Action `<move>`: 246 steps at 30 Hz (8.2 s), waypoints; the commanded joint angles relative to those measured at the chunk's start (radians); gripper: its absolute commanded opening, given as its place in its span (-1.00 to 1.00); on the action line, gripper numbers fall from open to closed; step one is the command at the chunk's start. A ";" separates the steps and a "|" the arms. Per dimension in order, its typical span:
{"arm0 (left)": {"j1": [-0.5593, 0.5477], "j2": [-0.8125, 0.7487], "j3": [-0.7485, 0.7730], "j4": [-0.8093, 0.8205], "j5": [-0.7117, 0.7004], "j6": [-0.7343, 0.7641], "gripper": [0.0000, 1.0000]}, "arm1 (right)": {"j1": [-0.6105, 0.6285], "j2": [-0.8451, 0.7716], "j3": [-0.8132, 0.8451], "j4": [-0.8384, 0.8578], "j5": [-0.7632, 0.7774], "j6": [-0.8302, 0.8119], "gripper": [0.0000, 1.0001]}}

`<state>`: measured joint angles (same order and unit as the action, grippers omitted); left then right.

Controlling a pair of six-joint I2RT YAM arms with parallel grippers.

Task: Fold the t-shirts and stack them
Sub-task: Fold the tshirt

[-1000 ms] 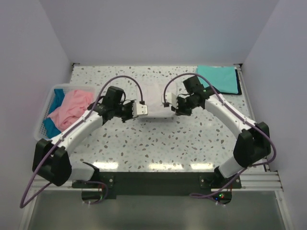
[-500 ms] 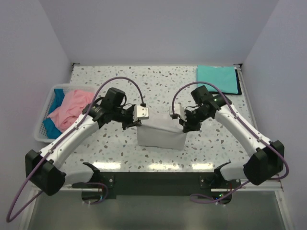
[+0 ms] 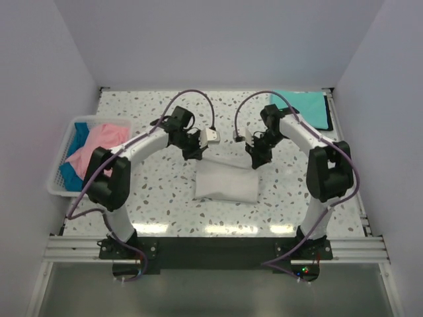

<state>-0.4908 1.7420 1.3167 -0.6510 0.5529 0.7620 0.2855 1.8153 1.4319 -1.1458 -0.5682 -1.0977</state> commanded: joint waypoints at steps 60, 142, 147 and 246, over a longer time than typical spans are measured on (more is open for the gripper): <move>-0.201 0.011 -0.226 0.465 -0.008 -0.256 0.04 | 0.132 0.423 0.220 0.216 -0.252 0.645 -0.57; 0.060 -0.056 -0.162 0.070 0.065 -0.412 0.20 | 0.057 0.418 0.618 -0.393 -0.058 0.220 0.51; 0.061 0.007 -0.113 0.096 0.007 -0.464 0.25 | 0.057 0.371 0.512 -0.355 -0.058 0.194 0.52; -0.035 0.060 -0.226 0.154 -0.108 -0.606 -0.09 | 0.084 0.245 -0.002 0.053 -0.101 0.697 0.42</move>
<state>-0.5312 1.7470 1.0309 -0.5541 0.5003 0.1658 0.3702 2.0224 1.4185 -1.1816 -0.6468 -0.4610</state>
